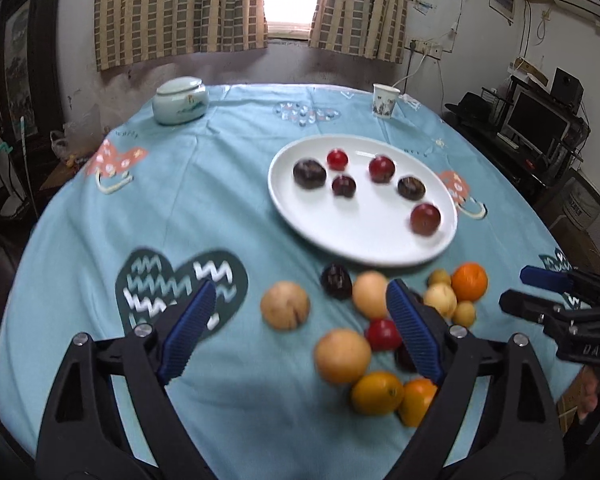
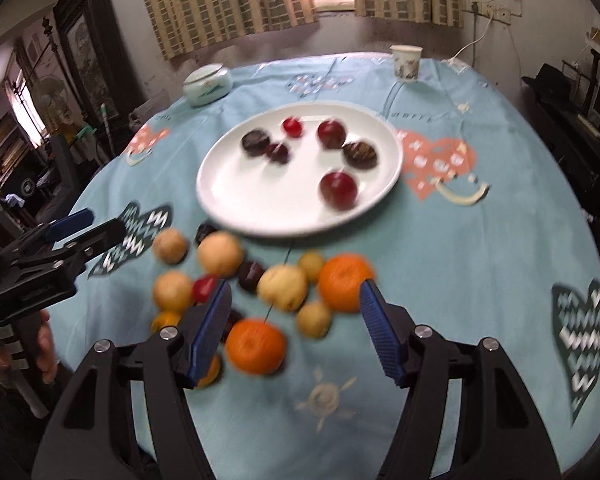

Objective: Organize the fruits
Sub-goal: 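Grasp a mandarin orange with the right tool while the left tool grasps a yellow fruit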

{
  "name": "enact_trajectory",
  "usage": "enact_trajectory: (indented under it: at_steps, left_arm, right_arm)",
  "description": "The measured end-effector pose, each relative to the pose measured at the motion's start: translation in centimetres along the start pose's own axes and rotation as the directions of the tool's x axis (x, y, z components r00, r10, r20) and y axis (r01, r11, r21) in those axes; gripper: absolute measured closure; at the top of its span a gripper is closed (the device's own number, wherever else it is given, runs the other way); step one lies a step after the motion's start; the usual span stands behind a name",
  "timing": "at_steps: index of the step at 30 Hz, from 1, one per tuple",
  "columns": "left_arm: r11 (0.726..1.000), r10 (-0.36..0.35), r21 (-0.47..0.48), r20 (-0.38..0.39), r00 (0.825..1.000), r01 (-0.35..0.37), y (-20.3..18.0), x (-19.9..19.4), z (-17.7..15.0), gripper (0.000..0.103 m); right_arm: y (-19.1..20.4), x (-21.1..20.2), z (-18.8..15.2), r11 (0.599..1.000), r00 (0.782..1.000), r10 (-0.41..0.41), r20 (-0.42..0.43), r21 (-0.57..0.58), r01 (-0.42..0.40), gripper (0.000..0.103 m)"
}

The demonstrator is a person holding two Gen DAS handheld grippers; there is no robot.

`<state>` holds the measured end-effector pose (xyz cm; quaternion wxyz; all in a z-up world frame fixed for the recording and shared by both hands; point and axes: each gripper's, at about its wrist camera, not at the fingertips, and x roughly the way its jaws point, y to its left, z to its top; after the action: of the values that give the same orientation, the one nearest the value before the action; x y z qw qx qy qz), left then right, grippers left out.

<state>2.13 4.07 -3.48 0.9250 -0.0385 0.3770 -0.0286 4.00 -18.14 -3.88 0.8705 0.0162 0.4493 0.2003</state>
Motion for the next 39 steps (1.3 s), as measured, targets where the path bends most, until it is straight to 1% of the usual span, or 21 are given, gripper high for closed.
enact_trajectory:
  at_steps: [4,7,10,13,15,19,20,21,22,23,27,30,31,32,33,35,36,37,38,39]
  left_arm:
    - [1.0,-0.019,0.007,-0.049,0.999,0.02,-0.4,0.3,-2.4,0.014]
    - [1.0,-0.029,0.009,-0.059,0.998,0.029,-0.6,0.2,-3.2,0.014]
    - [0.999,-0.028,0.022,-0.06,0.998,0.03,-0.8,-0.1,-3.7,0.014]
    - [0.999,-0.015,0.038,-0.063,0.998,0.017,-1.0,-0.4,-4.3,0.014]
    - [0.999,-0.016,0.046,-0.073,0.997,0.019,-1.0,-0.3,-4.7,0.014]
    - [0.997,-0.028,0.064,-0.098,0.995,0.034,-1.1,-0.4,-5.5,0.014]
    - [0.997,-0.033,0.068,-0.103,0.994,0.04,-1.1,-0.4,-5.6,0.014]
    - [0.996,-0.037,0.076,-0.111,0.993,0.046,-1.3,-0.3,-5.8,0.014]
    - [0.995,-0.037,0.082,-0.118,0.992,0.047,-1.4,-0.2,-5.9,0.014]
    - [0.995,-0.032,0.088,-0.126,0.992,0.044,-1.6,0.0,-6.1,0.014]
    - [0.993,-0.033,0.105,-0.179,0.983,0.052,-2.0,1.1,-6.9,0.014]
    - [0.989,-0.07,0.109,-0.22,0.973,0.096,-2.6,2.0,-7.5,0.015]
    - [0.989,-0.09,0.098,-0.226,0.97,0.115,-2.8,2.4,-7.5,0.015]
    - [0.988,-0.11,0.08,-0.211,0.971,0.13,-2.8,2.5,-7.4,0.015]
    - [0.988,-0.129,0.064,-0.199,0.972,0.144,-2.8,2.7,-7.2,0.019]
    - [0.981,-0.181,0.039,-0.181,0.967,0.191,-2.9,2.9,-6.7,0.035]
    - [0.979,-0.188,0.041,-0.175,0.966,0.198,-3.1,3.1,-6.6,0.054]
    - [0.98,-0.173,0.059,-0.206,0.963,0.188,-3.4,3.8,-6.7,0.062]
    - [0.979,-0.175,0.063,-0.231,0.957,0.194,-3.7,4.2,-7.0,0.062]
    - [0.977,-0.184,0.061,-0.236,0.954,0.203,-3.9,4.3,-7.2,0.062]
  right_arm:
    - [1.6,1.1,-2.3,1.0,0.998,0.015,-0.069,-0.011,-0.016,0.036]
    - [2.1,1.7,-3.1,1.0,0.996,0.016,-0.092,-0.006,-0.016,0.036]
    - [2.4,1.6,-3.5,1.0,0.996,0.02,-0.084,-0.01,-0.021,0.036]
    - [2.6,1.6,-3.6,0.999,0.998,0.037,-0.048,-0.021,-0.038,0.036]
    - [2.7,2.0,-3.7,0.999,0.998,0.042,-0.045,-0.026,-0.044,0.036]
    - [2.6,4.1,-3.5,0.999,0.996,0.041,-0.077,-0.025,-0.043,0.043]
    - [2.4,4.7,-3.5,0.999,0.997,0.039,-0.07,-0.018,-0.04,0.053]
    - [2.2,5.2,-3.4,1.0,0.997,0.025,-0.072,-0.017,-0.026,0.057]
    - [2.0,5.5,-3.3,0.999,0.996,0.051,-0.076,-0.007,-0.051,0.058]
    - [1.8,5.4,-3.3,0.998,0.995,0.057,-0.077,0.005,-0.057,0.058]
    - [1.5,3.7,-3.9,0.999,0.997,0.046,-0.067,0.012,-0.046,0.059]
    - [1.0,2.4,-4.5,0.999,0.998,0.042,-0.056,0.023,-0.041,0.059]
    - [0.7,2.2,-4.8,0.999,0.998,0.041,-0.056,0.03,-0.039,0.059]
    - [0.5,2.1,-5.0,0.998,0.997,0.043,-0.06,0.039,-0.041,0.059]
    - [0.3,2.1,-5.2,0.998,0.997,0.048,-0.066,0.051,-0.045,0.059]
    - [0.0,2.2,-5.6,0.996,0.995,0.059,-0.076,0.068,-0.054,0.059]
    - [-0.1,2.2,-5.8,0.995,0.995,0.066,-0.08,0.075,-0.06,0.059]
    - [-0.2,2.2,-5.9,0.995,0.994,0.071,-0.082,0.08,-0.065,0.059]
    - [-0.3,2.1,-6.0,0.994,0.994,0.075,-0.082,0.086,-0.068,0.059]
    - [-0.4,2.0,-6.1,0.994,0.994,0.077,-0.081,0.089,-0.07,0.059]
